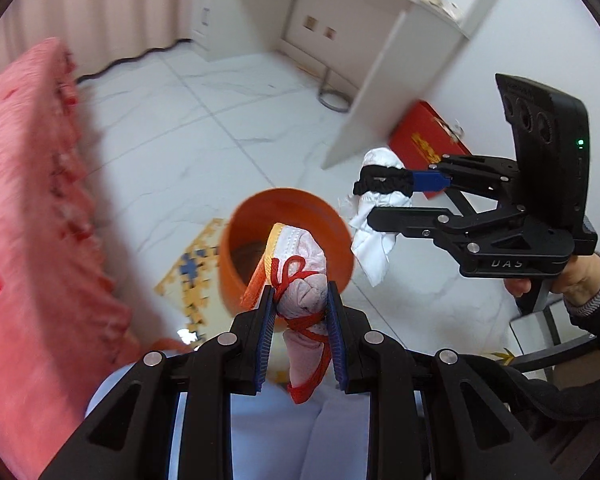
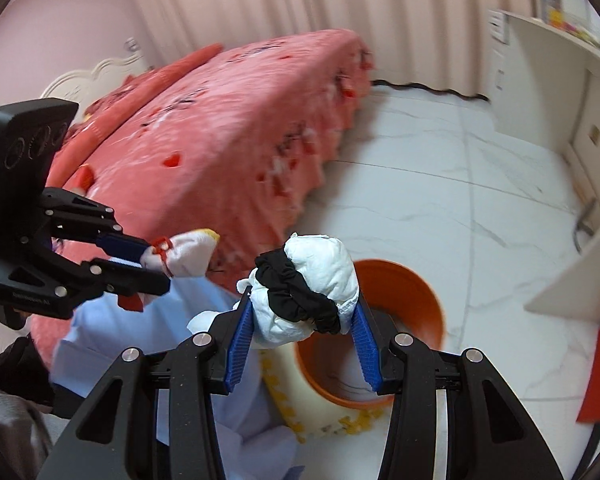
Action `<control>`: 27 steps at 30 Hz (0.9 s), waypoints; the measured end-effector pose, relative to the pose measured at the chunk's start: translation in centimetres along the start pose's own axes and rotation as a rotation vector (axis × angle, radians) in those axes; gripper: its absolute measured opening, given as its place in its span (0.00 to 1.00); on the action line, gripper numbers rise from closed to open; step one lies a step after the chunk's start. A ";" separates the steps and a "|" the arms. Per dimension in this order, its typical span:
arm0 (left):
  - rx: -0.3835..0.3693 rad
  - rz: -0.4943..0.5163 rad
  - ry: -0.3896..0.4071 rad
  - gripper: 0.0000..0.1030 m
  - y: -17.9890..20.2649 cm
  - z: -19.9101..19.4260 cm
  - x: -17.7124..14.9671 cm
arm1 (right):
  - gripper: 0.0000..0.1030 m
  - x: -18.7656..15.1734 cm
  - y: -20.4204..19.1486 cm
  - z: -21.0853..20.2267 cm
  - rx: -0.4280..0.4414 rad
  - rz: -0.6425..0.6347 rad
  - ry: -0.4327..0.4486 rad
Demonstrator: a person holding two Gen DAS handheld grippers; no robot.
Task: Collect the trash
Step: 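Carry the sock doll and white cloth over the orange bucket with both tools, then open the left gripper dropping the sock doll while the right gripper releases the cloth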
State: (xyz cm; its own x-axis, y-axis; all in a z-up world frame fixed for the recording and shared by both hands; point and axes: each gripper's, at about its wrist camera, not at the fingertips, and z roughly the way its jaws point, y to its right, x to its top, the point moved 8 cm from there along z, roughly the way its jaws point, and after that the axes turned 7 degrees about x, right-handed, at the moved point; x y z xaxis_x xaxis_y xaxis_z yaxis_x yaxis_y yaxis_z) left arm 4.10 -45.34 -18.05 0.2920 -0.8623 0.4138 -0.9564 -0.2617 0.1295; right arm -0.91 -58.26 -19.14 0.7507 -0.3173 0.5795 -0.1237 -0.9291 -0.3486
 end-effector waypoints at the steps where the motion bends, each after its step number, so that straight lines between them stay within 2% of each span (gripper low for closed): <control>1: -0.008 0.007 -0.005 0.26 0.3 0.5 0.3 | 0.45 -0.4 1.2 -0.2 -0.015 0.014 0.000; 7: -0.050 0.033 -0.037 0.26 1.4 4.9 2.8 | 0.45 -1.9 6.1 -0.1 -0.053 0.096 -0.009; 11: -0.055 0.033 -0.058 0.27 1.3 6.6 3.3 | 0.45 -2.6 7.8 0.3 -0.056 0.125 -0.018; 15: -0.027 0.041 -0.080 0.39 0.7 8.0 3.5 | 0.45 -3.1 8.6 1.2 -0.057 0.145 -0.032; 16: -0.014 0.040 -0.088 0.49 0.6 8.3 3.4 | 0.45 -3.2 8.7 1.4 -0.057 0.151 -0.035; 17: -0.010 0.039 -0.090 0.51 0.5 8.4 3.3 | 0.45 -3.3 8.7 1.7 -0.056 0.155 -0.039; 27: 0.007 0.005 -0.098 0.51 -0.5 7.0 2.3 | 0.45 -2.7 7.4 4.2 -0.029 0.127 -0.068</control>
State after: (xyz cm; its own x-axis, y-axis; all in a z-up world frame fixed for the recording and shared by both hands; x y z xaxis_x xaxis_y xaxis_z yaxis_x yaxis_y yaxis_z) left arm 5.22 -50.28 -23.47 0.2861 -0.9018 0.3238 -0.9579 -0.2604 0.1210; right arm -1.13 -63.49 -26.36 0.7701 -0.4198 0.4803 -0.2380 -0.8877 -0.3942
